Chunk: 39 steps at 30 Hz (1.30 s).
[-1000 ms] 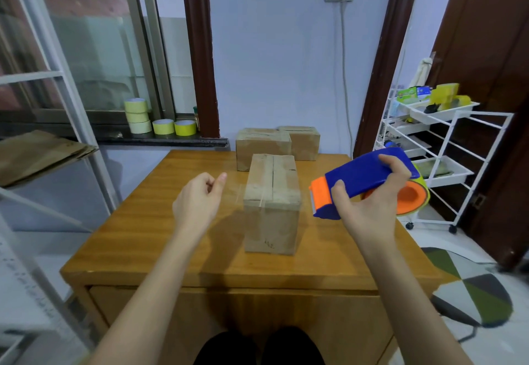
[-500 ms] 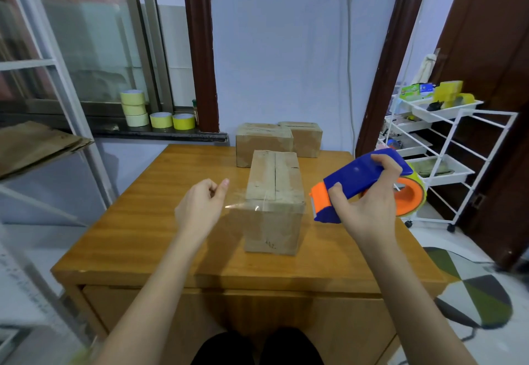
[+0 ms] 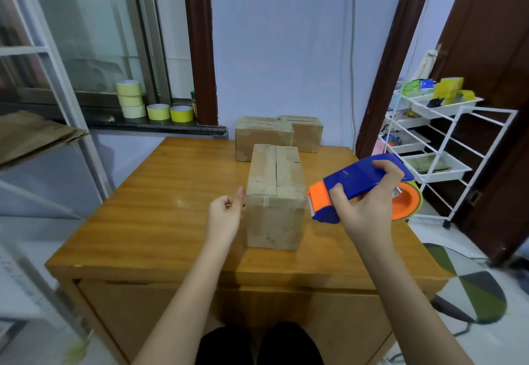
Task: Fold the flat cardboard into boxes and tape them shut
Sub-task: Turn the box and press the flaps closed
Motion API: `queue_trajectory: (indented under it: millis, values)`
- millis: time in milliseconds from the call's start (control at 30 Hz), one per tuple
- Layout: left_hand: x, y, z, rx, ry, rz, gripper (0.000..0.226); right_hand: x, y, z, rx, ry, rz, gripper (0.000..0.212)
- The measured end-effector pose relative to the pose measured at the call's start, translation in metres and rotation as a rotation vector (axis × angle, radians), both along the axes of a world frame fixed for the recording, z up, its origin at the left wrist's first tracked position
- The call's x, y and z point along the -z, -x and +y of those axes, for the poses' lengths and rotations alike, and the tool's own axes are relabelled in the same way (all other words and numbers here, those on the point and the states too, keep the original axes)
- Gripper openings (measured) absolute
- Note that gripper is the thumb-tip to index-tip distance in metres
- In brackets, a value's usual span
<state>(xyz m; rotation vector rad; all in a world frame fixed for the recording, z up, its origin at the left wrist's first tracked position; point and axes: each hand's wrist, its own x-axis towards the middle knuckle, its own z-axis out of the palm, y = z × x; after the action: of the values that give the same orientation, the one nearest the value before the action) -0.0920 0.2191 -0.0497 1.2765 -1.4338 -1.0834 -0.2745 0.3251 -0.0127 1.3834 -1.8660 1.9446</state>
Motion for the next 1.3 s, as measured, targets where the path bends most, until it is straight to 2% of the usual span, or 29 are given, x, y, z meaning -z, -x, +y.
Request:
queue_trajectory:
  millis: [67, 100, 233, 333, 400, 433, 500, 567, 600, 633, 700, 767, 867, 967, 1000, 1067, 1133, 1167, 1233, 1300]
  values:
    - [0.004, 0.007, 0.003, -0.045, -0.006, 0.033, 0.043, 0.000, -0.001, 0.000, 0.000, -0.004, -0.014, 0.058]
    - [0.005, 0.009, 0.004, -0.069, 0.013, -0.018, 0.043, -0.001, -0.002, 0.001, -0.001, -0.003, -0.021, 0.058]
    - [0.004, 0.008, 0.004, -0.115, 0.099, -0.449, 0.036, -0.005, -0.005, 0.002, -0.004, -0.009, -0.019, 0.057]
    - [0.015, 0.002, -0.003, 0.014, -0.007, -0.518, 0.059, -0.009, -0.008, 0.004, -0.003, -0.026, 0.009, 0.057]
    - [0.021, -0.001, -0.001, 0.040, -0.038, -0.534, 0.047, -0.010, -0.009, 0.004, 0.000, -0.040, 0.016, 0.057]
    - [0.022, -0.003, 0.000, 0.014, -0.034, -0.483, 0.037, -0.010, -0.009, 0.004, -0.002, -0.049, 0.013, 0.057]
    - [0.015, -0.005, 0.012, -0.040, 0.002, -0.161, 0.029, -0.010, -0.009, 0.004, -0.006, -0.060, -0.003, 0.057]
    - [0.002, -0.002, 0.029, 0.029, 0.064, 0.213, 0.037, -0.010, -0.009, 0.004, -0.003, -0.066, -0.007, 0.057]
    - [-0.003, 0.002, 0.037, 0.096, 0.081, 0.315, 0.042, -0.010, -0.009, 0.003, -0.001, -0.070, -0.004, 0.056]
    - [-0.004, 0.006, 0.043, 0.167, 0.087, 0.341, 0.047, -0.011, -0.010, 0.003, 0.000, -0.074, 0.001, 0.055]
    - [0.002, 0.015, 0.049, 0.235, 0.130, 0.252, 0.062, -0.011, -0.010, 0.002, -0.001, -0.085, 0.003, 0.054]
    - [0.007, 0.019, 0.047, 0.192, 0.183, 0.155, 0.071, -0.010, -0.009, 0.002, -0.008, -0.083, 0.002, 0.056]
    - [0.009, 0.017, 0.043, 0.157, 0.187, 0.061, 0.068, -0.010, -0.008, 0.003, -0.020, -0.081, -0.002, 0.056]
    - [0.006, 0.007, 0.043, 0.119, 0.178, -0.168, 0.072, -0.010, -0.007, 0.002, -0.037, -0.080, -0.020, 0.056]
    - [0.003, 0.003, 0.043, 0.061, 0.232, -0.275, 0.078, -0.010, -0.007, 0.002, -0.040, -0.082, -0.024, 0.056]
    - [-0.009, -0.004, 0.042, -0.020, 0.504, -0.558, 0.087, -0.011, -0.008, 0.002, -0.043, -0.082, -0.026, 0.056]
    - [-0.020, -0.004, 0.037, 0.017, 0.805, -0.806, 0.087, -0.011, -0.007, 0.002, -0.046, -0.082, -0.024, 0.056]
    - [-0.024, -0.003, 0.034, 0.046, 0.880, -0.918, 0.086, -0.011, -0.007, 0.002, -0.049, -0.085, -0.025, 0.056]
    - [-0.025, 0.000, 0.030, 0.068, 0.910, -1.031, 0.080, -0.011, -0.007, 0.002, -0.055, -0.090, -0.034, 0.055]
    - [-0.020, 0.000, 0.028, 0.089, 0.879, -1.028, 0.068, -0.010, -0.006, 0.003, -0.055, -0.092, -0.050, 0.056]
